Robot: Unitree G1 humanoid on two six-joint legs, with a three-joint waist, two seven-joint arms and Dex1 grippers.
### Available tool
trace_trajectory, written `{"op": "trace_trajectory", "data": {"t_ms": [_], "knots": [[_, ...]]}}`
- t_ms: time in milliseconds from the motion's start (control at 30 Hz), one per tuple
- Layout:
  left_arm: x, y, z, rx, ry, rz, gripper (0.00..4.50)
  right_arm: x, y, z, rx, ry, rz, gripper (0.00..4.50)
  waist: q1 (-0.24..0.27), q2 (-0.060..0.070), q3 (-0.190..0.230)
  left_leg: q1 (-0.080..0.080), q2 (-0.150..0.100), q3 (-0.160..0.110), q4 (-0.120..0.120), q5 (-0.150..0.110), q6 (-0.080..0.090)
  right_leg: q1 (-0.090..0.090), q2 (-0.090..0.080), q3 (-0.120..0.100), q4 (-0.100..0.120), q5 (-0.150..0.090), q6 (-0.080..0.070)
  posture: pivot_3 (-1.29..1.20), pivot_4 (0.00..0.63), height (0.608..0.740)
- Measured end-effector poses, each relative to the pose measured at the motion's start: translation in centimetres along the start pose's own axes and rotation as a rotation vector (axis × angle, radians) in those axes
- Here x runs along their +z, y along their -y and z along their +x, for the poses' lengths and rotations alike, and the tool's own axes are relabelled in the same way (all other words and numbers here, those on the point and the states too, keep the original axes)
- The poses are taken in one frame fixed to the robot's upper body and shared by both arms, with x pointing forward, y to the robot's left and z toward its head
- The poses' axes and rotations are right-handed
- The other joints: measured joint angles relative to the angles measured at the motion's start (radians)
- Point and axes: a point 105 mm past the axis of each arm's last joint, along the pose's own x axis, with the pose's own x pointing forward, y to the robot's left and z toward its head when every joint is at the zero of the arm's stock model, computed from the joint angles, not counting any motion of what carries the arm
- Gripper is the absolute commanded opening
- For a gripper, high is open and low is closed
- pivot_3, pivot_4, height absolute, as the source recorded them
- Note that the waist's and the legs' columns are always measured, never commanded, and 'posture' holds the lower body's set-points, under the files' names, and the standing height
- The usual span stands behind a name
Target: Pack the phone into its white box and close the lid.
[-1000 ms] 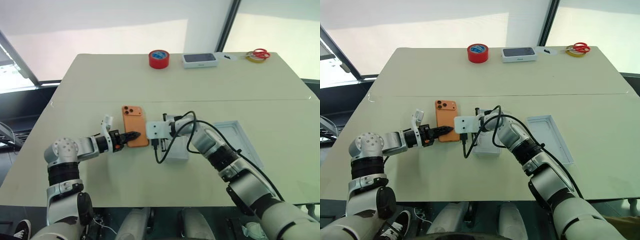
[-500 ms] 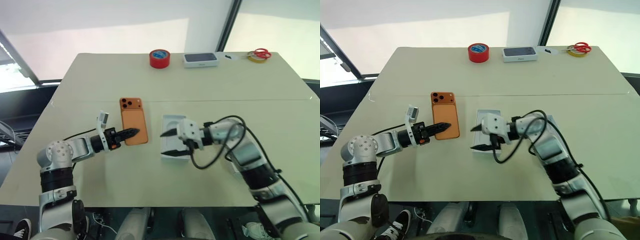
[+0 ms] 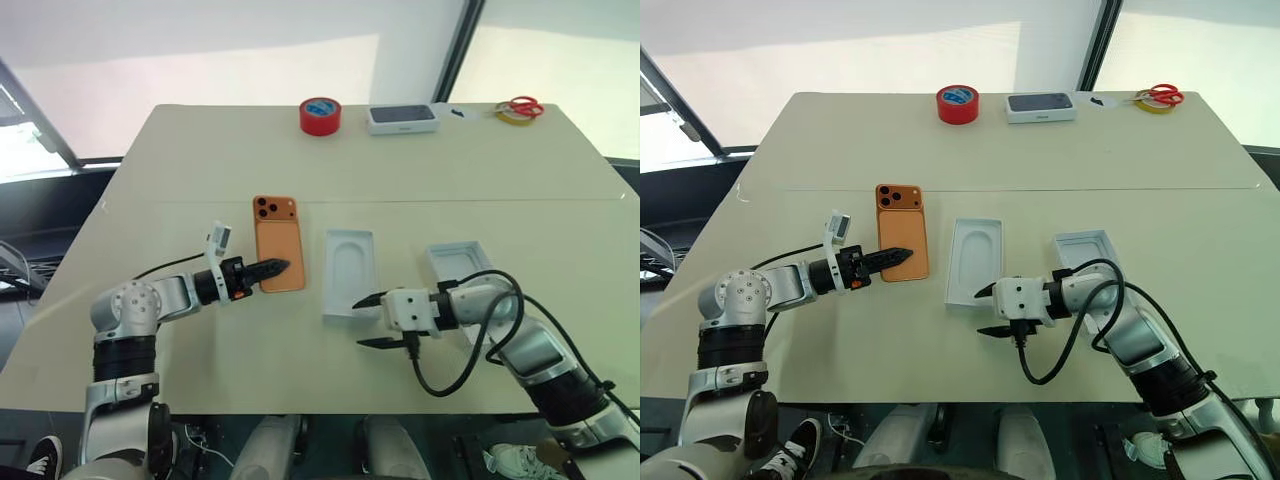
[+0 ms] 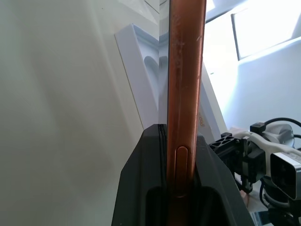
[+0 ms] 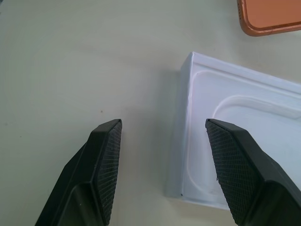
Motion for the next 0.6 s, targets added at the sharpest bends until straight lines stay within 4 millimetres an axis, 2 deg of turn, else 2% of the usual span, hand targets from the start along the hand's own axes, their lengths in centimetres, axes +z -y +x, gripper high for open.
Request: {"op": "trace_trajectory", "data": {"t_ms": [67,200,400,500,600], "knots": [[0.0,0.0,0.0,0.001,0.000,0.000,0.00,-0.1,0.0,0.1,-0.009,-0.001,0.001,2.18,0.000,0.000,0.000,0.000,0.000,0.000,0.000,0.000,0.000,0.000,0.000,0.000,0.000,0.000,0.000,0.00,0.150,0.740],[0.0,-0.1,0.1,0.013,0.000,-0.005,0.00,-0.1,0.8,0.2,-0.056,-0.006,-0.011,0.15,-0.001,0.000,0.000,0.000,0.000,0.000,0.000,0.000,0.000,0.000,0.000,0.000,0.000,0.000,0.000,0.00,0.150,0.740],[0.7,0.8,1.0,-0.009,0.017,-0.008,0.00,0.8,1.8,1.5,-0.097,0.056,0.086,0.06,-0.001,-0.001,0.001,0.000,0.000,0.000,0.000,0.000,0.000,0.000,0.001,0.000,0.001,0.001,0.003,0.00,0.150,0.740],[2.1,2.3,1.8,-0.056,0.035,0.002,0.00,2.1,3.2,2.0,-0.136,0.078,0.062,0.06,0.000,-0.001,0.001,0.000,0.000,0.000,0.001,0.000,0.000,0.000,0.001,-0.001,0.001,0.002,0.003,0.00,0.150,0.740],[2.9,2.8,2.2,-0.078,0.052,-0.004,0.00,2.1,4.3,2.6,-0.178,0.056,0.040,0.06,-0.001,-0.001,0.001,0.000,0.000,0.000,0.001,0.000,0.000,0.000,0.001,-0.001,0.001,0.002,0.003,0.00,0.150,0.740]]}}
